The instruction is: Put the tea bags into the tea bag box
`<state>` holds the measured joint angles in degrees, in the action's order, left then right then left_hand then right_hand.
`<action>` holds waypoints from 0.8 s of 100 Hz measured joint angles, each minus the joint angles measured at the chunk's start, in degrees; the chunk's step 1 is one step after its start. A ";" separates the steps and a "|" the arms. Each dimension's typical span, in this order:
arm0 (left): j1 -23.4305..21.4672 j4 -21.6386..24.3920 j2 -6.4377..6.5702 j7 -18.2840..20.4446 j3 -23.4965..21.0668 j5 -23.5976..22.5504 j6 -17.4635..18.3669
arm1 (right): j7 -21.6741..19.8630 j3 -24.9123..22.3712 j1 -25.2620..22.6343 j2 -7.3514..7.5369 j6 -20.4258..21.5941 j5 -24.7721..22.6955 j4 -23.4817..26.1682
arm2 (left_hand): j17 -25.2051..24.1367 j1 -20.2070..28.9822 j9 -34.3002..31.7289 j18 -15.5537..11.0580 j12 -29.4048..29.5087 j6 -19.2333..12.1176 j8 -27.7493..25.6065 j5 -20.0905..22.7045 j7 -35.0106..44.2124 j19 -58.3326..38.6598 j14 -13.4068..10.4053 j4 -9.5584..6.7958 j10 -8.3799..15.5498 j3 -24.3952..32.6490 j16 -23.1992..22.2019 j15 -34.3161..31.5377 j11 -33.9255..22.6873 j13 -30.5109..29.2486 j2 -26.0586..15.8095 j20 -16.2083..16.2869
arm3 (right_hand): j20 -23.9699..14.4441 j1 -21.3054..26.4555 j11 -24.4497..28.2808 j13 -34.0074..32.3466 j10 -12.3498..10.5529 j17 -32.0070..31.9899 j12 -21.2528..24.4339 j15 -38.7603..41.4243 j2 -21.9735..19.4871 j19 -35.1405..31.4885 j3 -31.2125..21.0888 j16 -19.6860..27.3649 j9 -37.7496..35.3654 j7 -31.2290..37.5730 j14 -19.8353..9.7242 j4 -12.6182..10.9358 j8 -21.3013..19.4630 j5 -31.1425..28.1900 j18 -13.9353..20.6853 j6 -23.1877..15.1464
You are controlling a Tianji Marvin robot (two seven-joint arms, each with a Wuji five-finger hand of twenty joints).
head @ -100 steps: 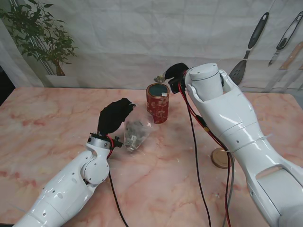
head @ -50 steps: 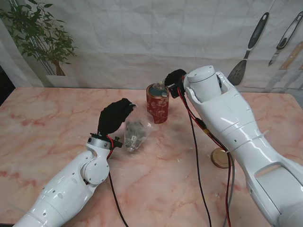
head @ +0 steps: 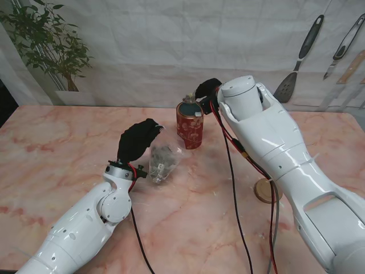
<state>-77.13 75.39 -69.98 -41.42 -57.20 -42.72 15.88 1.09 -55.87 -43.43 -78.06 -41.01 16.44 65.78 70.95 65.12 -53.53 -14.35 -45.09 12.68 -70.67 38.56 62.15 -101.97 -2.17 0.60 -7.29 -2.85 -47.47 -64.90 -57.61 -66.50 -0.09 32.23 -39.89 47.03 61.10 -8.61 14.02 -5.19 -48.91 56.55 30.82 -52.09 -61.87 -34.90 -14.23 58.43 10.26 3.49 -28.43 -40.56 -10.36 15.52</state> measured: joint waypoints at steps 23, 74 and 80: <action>-0.08 0.00 -0.01 0.00 -0.40 0.00 0.04 | 0.71 0.80 1.25 -0.76 0.84 0.56 -1.36 | 0.00 0.00 0.00 0.00 0.00 0.00 0.00 0.00 0.00 0.00 0.00 0.00 0.00 0.00 0.00 0.00 0.00 0.00 0.00 0.00 | 0.00 0.00 0.01 -0.97 0.00 0.00 0.00 0.04 0.00 -0.03 0.01 0.00 -0.01 0.00 0.00 0.00 0.00 0.00 0.00 0.00; -0.12 -0.38 0.02 0.25 -0.81 0.38 0.19 | 2.29 0.81 2.82 -2.21 3.42 1.72 -4.70 | 0.00 0.00 0.00 0.00 0.00 0.00 0.00 0.00 0.00 0.00 0.00 0.00 0.00 0.00 0.00 0.00 0.00 0.00 0.00 0.00 | 0.00 0.01 0.01 -0.97 -0.01 0.09 0.00 0.05 0.00 -1.30 0.04 0.00 -0.01 0.01 0.00 0.00 0.01 0.00 0.00 -0.01; -0.12 -0.45 0.02 0.27 -0.81 0.40 0.23 | 2.18 0.60 2.69 -2.20 3.29 1.55 -4.71 | 0.00 0.00 0.00 0.00 0.00 0.00 0.00 0.00 0.00 0.00 0.00 0.00 0.00 0.00 0.00 0.00 0.00 0.00 0.00 0.00 | 0.00 0.01 0.01 -0.97 -0.04 0.10 0.00 0.05 0.00 -1.31 0.07 0.00 -0.01 0.01 0.00 0.00 0.11 0.00 0.00 -0.04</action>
<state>-77.26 74.94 -69.97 -41.15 -58.01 -42.33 16.11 3.27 -55.28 -40.74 -80.26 -37.72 17.99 61.07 70.95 65.12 -53.53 -14.35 -45.09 12.68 -70.67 38.56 62.15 -101.97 -2.17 0.60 -7.29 -2.85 -47.47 -64.90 -57.61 -66.50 -0.09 32.23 -39.89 47.04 61.11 -9.58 13.97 -5.09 -48.91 56.60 30.82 -53.39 -61.80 -34.90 -14.23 58.44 10.26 3.49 -28.32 -40.56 -10.36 15.48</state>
